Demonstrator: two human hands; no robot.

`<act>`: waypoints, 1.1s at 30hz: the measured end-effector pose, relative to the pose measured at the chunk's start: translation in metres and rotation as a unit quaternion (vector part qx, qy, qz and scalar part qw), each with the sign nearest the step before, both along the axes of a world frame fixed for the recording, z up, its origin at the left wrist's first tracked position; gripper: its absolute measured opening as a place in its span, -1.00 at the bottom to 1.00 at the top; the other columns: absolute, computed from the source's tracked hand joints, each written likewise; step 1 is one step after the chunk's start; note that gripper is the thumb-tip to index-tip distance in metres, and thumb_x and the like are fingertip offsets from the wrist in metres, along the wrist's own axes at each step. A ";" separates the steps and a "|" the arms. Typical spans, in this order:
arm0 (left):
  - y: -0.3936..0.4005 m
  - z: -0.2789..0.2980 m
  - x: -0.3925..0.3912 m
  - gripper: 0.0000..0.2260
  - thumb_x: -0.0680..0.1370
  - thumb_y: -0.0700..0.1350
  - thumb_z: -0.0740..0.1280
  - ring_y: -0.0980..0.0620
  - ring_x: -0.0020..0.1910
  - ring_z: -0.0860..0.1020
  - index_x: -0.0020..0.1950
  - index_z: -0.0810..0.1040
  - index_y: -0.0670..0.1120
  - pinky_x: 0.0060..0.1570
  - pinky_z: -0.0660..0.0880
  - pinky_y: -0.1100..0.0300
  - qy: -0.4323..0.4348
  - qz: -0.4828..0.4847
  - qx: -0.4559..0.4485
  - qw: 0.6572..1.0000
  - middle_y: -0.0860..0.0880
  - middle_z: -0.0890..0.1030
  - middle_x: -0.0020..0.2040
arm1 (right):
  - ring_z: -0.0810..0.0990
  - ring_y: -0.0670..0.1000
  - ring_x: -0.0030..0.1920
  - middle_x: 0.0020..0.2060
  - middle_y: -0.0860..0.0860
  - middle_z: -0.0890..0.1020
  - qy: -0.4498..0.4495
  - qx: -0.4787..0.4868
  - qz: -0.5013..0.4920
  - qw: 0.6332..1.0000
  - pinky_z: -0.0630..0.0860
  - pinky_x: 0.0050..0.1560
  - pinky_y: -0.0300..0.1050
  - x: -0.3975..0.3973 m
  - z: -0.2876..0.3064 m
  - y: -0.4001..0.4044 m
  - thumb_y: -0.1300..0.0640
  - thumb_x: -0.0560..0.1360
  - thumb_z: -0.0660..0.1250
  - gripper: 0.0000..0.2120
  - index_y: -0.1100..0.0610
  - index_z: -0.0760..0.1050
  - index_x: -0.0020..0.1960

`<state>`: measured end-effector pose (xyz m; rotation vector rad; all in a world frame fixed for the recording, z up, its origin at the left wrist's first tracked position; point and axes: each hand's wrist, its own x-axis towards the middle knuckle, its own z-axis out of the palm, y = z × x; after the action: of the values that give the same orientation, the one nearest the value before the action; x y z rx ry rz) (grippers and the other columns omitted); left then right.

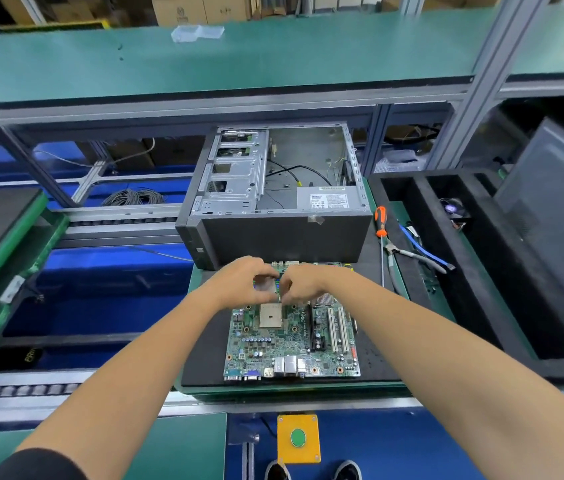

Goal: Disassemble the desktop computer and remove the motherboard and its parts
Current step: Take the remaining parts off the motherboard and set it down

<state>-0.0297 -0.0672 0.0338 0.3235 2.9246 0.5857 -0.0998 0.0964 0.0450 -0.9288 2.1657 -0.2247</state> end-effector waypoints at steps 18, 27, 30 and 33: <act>0.150 0.046 -0.073 -0.72 0.43 0.12 0.38 -0.03 -0.06 0.49 -0.03 0.47 -0.04 -0.12 0.50 0.02 0.055 -0.130 -0.078 0.987 0.03 0.54 -0.09 | 0.63 0.03 -0.32 -0.35 0.11 0.63 -0.095 -0.058 -0.263 0.958 0.53 -0.37 -0.26 -0.057 0.048 0.138 0.43 0.47 0.20 -0.82 0.32 0.56 -0.07; 0.238 0.020 -0.130 -0.70 0.46 0.02 0.39 -0.14 0.05 0.54 0.09 0.46 -0.09 -0.08 0.43 0.06 0.016 -0.113 -0.070 0.991 -0.08 0.57 0.05 | 0.61 0.05 -0.36 -0.27 0.21 0.62 -0.117 -0.060 -0.339 0.931 0.55 -0.29 -0.20 -0.106 0.032 0.222 0.31 0.46 0.33 -0.90 0.31 0.56 -0.04; 0.258 0.004 -0.142 -0.69 0.47 0.02 0.39 -0.17 -0.01 0.55 0.07 0.45 -0.13 -0.19 0.36 0.09 0.010 -0.094 -0.062 0.994 -0.10 0.57 0.02 | 0.61 -0.04 -0.43 -0.39 0.10 0.64 -0.123 -0.039 -0.343 0.931 0.51 -0.39 -0.29 -0.115 0.020 0.236 0.23 0.51 0.32 -0.87 0.26 0.54 -0.18; 0.269 -0.014 -0.152 -0.71 0.48 0.02 0.38 -0.16 -0.04 0.54 0.04 0.43 -0.13 -0.21 0.33 0.10 -0.003 -0.082 -0.070 0.994 -0.10 0.54 0.01 | 0.58 -0.04 -0.46 -0.45 0.10 0.61 -0.106 -0.033 -0.367 0.923 0.49 -0.43 -0.26 -0.121 0.004 0.241 0.27 0.55 0.26 -0.80 0.25 0.49 -0.25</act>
<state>-0.1819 0.2013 0.0201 0.5378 2.8763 0.3561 -0.2212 0.3375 0.0490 -0.0693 2.2142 -0.7258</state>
